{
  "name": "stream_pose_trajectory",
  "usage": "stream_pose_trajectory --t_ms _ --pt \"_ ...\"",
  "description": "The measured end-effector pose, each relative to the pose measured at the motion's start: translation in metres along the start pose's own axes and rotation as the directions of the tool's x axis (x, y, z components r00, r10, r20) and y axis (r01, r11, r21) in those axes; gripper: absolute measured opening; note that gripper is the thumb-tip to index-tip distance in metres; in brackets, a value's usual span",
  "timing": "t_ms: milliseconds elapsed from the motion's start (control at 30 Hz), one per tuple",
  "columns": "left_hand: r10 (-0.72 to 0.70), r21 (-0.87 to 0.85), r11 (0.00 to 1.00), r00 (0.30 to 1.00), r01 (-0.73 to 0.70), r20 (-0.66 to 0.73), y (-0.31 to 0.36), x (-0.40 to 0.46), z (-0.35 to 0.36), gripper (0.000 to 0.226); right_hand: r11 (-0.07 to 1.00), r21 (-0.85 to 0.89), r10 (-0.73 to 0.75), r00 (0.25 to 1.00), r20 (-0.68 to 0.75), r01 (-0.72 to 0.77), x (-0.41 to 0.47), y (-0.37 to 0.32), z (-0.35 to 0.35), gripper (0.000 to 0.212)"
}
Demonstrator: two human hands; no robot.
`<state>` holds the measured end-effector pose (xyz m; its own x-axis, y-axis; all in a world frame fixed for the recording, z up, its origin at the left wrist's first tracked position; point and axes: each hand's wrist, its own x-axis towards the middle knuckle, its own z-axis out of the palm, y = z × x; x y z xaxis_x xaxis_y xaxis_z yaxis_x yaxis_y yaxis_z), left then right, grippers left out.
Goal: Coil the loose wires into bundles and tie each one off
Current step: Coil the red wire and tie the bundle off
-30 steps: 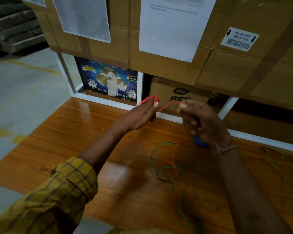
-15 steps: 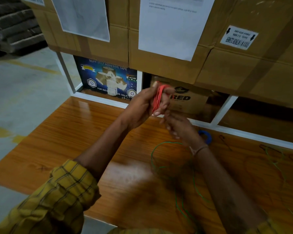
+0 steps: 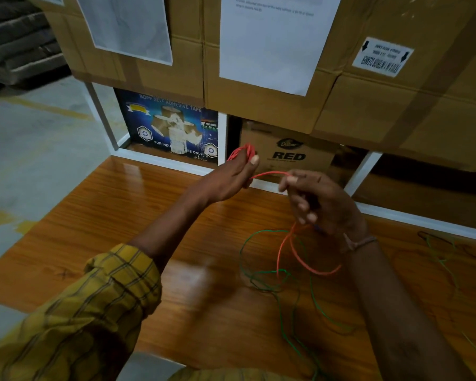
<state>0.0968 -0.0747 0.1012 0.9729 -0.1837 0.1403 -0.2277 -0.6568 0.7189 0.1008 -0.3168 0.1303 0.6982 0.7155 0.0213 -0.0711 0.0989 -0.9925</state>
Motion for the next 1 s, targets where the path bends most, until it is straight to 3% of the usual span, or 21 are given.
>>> stream_pose_trajectory --t_ms 133,267,400,467,567,700,767,833,933,1000 --pt "-0.043 -0.059 0.997 0.998 0.046 0.049 -0.002 -0.004 0.000 0.055 0.975 0.209 -0.055 0.994 -0.094 0.074 0.009 -0.003 -0.022 0.024" --pt "-0.026 -0.287 0.956 0.992 0.061 0.124 0.003 -0.011 -0.002 0.060 0.955 0.265 -0.080 0.977 -0.200 0.133 0.026 -0.003 -0.038 0.027" --pt "0.063 -0.501 0.864 0.976 0.051 0.207 0.012 -0.016 -0.005 0.066 1.000 0.009 -0.019 0.926 -0.376 0.024 0.048 0.015 -0.052 0.021" --pt "0.144 -0.642 0.766 0.965 0.032 0.219 0.017 -0.014 -0.006 0.063 0.990 -0.120 0.016 0.901 -0.434 -0.075 0.053 0.033 -0.049 0.015" --pt "0.173 -0.815 0.579 0.976 0.005 0.129 0.026 -0.008 -0.007 0.060 0.967 -0.217 0.032 0.910 -0.414 -0.133 0.052 0.058 -0.027 0.024" --pt "0.051 -0.897 0.440 0.998 -0.045 -0.025 0.033 0.003 -0.011 0.051 0.944 -0.283 0.064 0.936 -0.346 -0.169 0.044 0.075 0.006 0.033" --pt "0.002 -0.886 0.460 0.998 -0.054 -0.059 0.031 0.009 -0.012 0.044 0.925 -0.318 0.124 0.957 -0.263 -0.208 0.036 0.075 0.017 0.025" --pt "-0.026 -0.807 0.590 0.998 -0.037 -0.065 0.029 0.014 -0.011 0.036 0.894 -0.388 0.154 0.968 -0.198 -0.222 0.028 0.068 0.026 0.021" --pt "-0.083 -0.521 0.853 0.993 0.024 -0.090 0.017 0.016 -0.004 0.039 0.849 -0.504 0.097 0.984 -0.149 -0.160 0.023 0.050 0.027 0.021" --pt "-0.074 -0.245 0.968 0.995 0.056 -0.068 0.006 0.016 0.000 0.060 0.826 -0.553 0.043 0.991 -0.126 -0.106 0.022 0.038 0.022 0.023"
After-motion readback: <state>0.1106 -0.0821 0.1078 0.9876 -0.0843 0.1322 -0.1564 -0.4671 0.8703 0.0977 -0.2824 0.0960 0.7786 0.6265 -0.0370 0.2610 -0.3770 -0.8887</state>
